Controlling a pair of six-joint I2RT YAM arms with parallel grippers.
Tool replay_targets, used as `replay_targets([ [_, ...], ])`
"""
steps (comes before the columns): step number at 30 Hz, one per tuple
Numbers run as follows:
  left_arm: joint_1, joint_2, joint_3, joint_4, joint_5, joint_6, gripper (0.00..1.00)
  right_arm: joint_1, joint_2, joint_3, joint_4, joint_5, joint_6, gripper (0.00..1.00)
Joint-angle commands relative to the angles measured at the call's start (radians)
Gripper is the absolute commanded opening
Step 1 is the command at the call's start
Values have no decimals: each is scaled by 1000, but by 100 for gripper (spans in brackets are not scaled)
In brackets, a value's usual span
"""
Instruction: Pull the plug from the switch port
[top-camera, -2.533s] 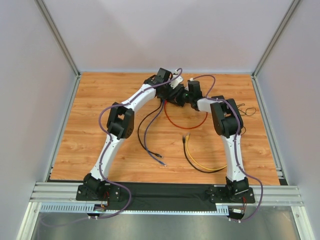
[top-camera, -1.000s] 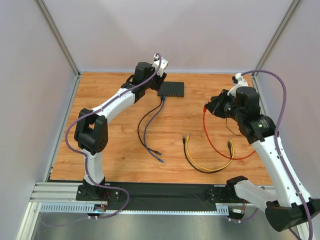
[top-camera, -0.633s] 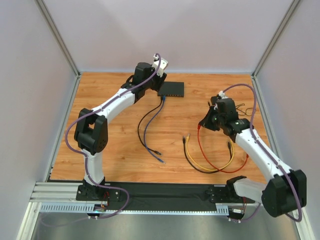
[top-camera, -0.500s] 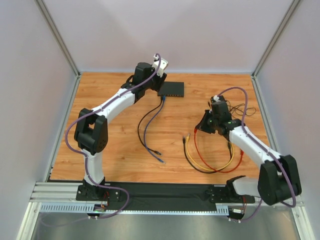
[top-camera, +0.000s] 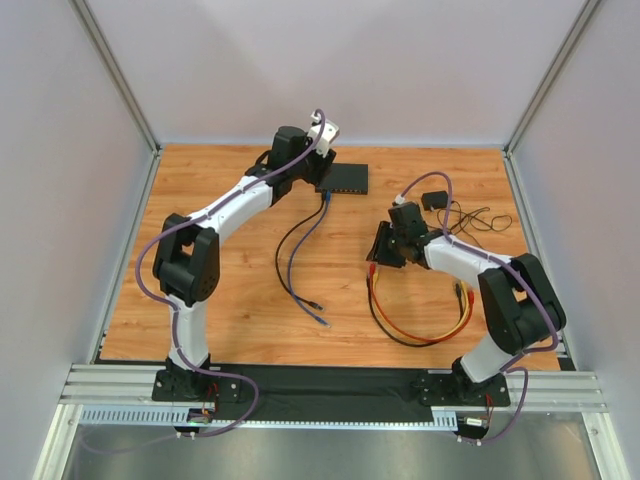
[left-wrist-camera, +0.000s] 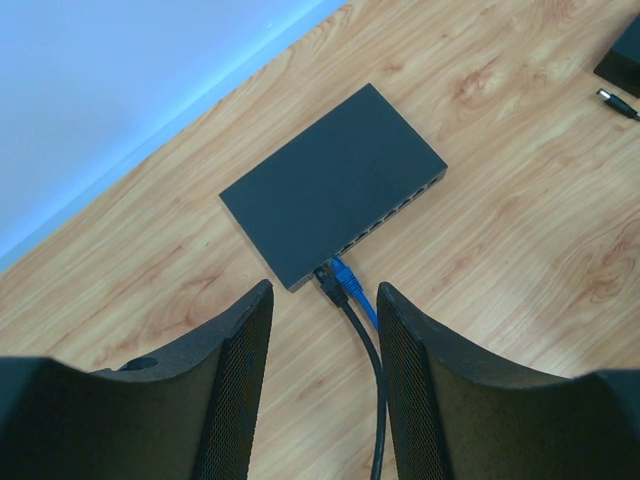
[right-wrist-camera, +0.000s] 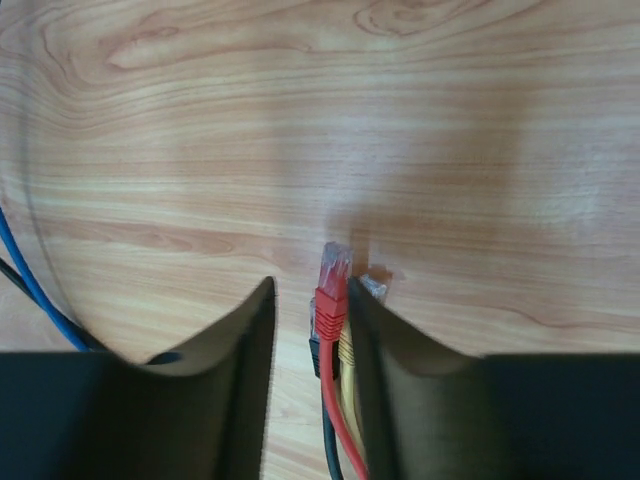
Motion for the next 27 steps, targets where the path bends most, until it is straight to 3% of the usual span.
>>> replay_targets([
  [1,3,16,59,10,47,17,54,3,-16,69,-16,85,-35,41],
  [2,4,22,64,7,55,16,54,5,-31,102,-32,96,-44,48],
  [3,6,26,74,6,59,14,54,5,-36,125,-42,139,-61,50],
  [7,26,65,122,-24,90,-4,54,5,22,308,-49,176,-75,51],
  [12,57,123,162,-22,130,-33,54,5,250,553,58,113,-17,51],
  [19,75,253,298,-62,108,-20,54,2,500,713,202,27,128,50],
  [27,80,419,462,-137,125,-41,53,-26,639,702,375,-54,224,48],
])
